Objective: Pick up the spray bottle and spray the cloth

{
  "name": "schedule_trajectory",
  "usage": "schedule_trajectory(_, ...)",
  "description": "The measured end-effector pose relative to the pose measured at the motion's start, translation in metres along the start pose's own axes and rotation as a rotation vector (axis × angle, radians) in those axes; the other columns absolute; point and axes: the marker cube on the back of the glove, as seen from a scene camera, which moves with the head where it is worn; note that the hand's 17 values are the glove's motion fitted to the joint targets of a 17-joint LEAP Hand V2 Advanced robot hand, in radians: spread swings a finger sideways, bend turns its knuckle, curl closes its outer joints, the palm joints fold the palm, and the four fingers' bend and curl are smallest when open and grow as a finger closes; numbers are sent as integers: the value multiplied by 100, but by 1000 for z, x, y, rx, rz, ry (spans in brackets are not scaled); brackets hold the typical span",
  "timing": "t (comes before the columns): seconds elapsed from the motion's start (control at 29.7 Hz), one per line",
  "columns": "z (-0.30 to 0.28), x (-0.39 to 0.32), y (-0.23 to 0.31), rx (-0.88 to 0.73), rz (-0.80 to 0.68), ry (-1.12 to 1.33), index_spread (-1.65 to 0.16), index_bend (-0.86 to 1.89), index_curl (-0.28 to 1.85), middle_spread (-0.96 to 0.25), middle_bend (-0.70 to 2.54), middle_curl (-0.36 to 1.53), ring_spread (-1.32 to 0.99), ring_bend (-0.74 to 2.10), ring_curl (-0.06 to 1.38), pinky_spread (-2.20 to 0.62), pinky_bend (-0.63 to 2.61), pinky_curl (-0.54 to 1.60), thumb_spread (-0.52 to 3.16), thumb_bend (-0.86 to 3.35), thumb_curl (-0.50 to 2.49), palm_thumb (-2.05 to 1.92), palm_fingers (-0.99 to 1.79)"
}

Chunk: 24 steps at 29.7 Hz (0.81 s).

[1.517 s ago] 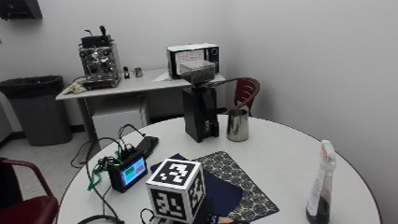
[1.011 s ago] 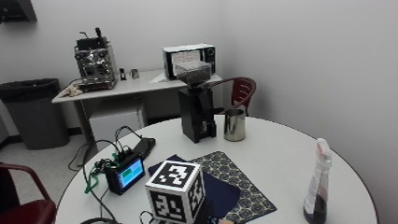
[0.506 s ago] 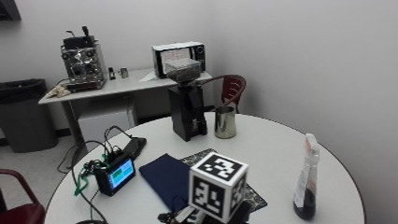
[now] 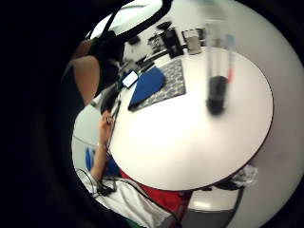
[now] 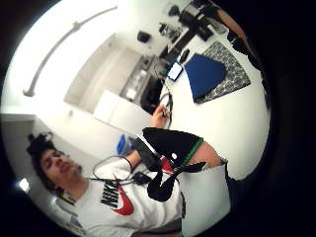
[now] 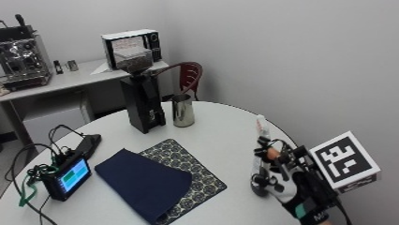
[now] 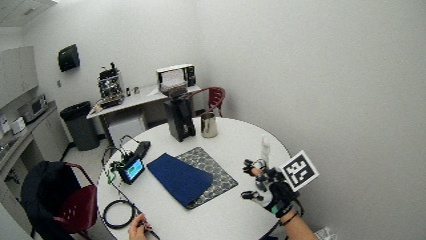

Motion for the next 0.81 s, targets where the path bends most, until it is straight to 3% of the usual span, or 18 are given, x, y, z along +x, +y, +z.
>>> schedule_trajectory(0.2, -31, 72, -49, 180, 156, -6, -36, 8, 15, -2, 34, 35, 2, 49, 33, 13, 49, 34, 98, -1, 25, 41, 62)
schedule_trajectory(0.44, -13, 109, -97, 117, 249, -129, -35, 9, 15, -2, 30, 35, 2, 50, 34, 14, 51, 35, 96, -1, 27, 48, 61)
schedule_trajectory(0.81, 2, 116, -115, 216, 251, -217, -29, 12, 20, -7, 47, 41, -6, 57, 36, 13, 29, 29, 98, 10, 36, 77, 101)
